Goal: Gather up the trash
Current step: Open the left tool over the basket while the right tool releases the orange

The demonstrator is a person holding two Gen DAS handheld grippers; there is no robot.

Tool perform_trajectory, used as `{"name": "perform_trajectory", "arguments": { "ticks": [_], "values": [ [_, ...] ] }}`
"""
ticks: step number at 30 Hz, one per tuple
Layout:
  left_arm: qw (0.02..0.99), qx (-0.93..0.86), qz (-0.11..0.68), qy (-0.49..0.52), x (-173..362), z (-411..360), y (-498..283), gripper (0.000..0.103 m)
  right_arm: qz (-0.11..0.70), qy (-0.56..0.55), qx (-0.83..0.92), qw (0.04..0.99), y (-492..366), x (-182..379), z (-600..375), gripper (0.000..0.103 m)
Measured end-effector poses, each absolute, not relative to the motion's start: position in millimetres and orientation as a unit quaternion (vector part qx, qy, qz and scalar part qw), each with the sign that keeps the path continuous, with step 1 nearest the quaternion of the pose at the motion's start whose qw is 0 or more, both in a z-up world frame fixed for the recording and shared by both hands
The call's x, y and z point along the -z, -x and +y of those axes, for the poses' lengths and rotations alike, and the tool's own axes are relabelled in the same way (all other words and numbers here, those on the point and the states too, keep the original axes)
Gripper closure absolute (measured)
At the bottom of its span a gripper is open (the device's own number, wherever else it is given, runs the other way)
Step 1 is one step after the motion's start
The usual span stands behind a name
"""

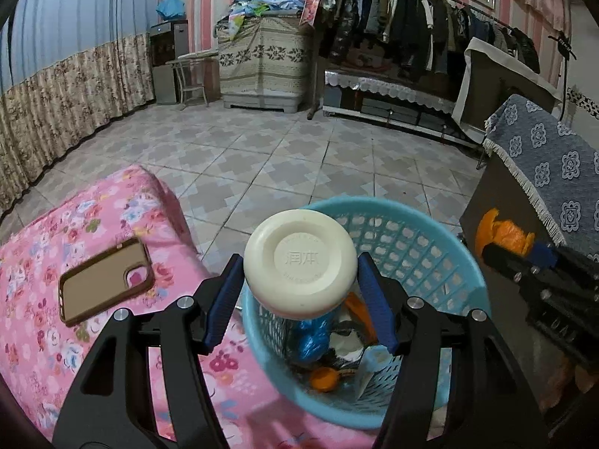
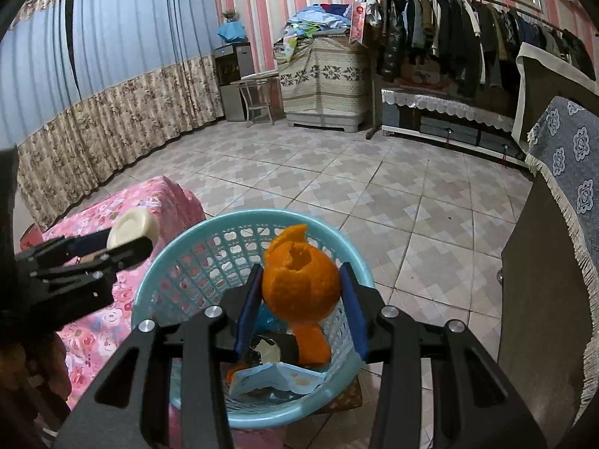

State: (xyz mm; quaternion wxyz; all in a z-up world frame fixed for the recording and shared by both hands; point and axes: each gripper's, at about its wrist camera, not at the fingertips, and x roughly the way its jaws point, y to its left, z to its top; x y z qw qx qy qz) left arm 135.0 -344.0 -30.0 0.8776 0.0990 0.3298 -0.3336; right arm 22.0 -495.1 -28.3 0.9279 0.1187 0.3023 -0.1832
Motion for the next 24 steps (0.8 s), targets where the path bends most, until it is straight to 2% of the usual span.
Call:
{"name": "perform_trajectory", "arguments": {
  "ticks": [2,9,13,19,21,22,23,24],
  "values": [
    [0.881,0.332,0.322,-0.101,24.6,-346.4,-133.6,0.027,0.303,-0.119,0.184,0.928,-22.1,29.4,-495.9,0.061],
    [0.901,0.3,0.301,-0.094,5.2,-322.6,-133.3,0.01,0.312,-0.119,0.181,0.925,-28.0,38.2,-494.7,0.061],
    [0.911,0.272,0.304,-0.069,-0.9,-288.0,-135.7,0.006,0.32,-0.115,0.176,0.924,-35.8,47.9,-486.1,0.061],
    [0.927,0.224,0.299,-0.039,-10.6,-221.2,-134.6,0.006,0.32,-0.112,0.159,0.927,-53.9,54.5,-470.6,0.059],
    [0.931,0.207,0.299,-0.03,-13.8,-199.9,-133.8,0.005,0.314,-0.119,0.158,0.929,-57.8,55.0,-468.2,0.042],
    [0.933,0.199,0.297,-0.028,-15.1,-193.2,-133.3,0.005,0.308,-0.122,0.161,0.93,-58.4,53.8,-467.7,0.023],
    [0.937,0.186,0.294,-0.025,-17.3,-181.9,-131.4,0.005,0.299,-0.122,0.165,0.932,-58.2,52.2,-466.1,0.018],
    [0.939,0.179,0.292,-0.022,-18.4,-174.6,-129.6,0.005,0.294,-0.121,0.166,0.933,-58.1,50.5,-464.5,0.017]
  ]
}}
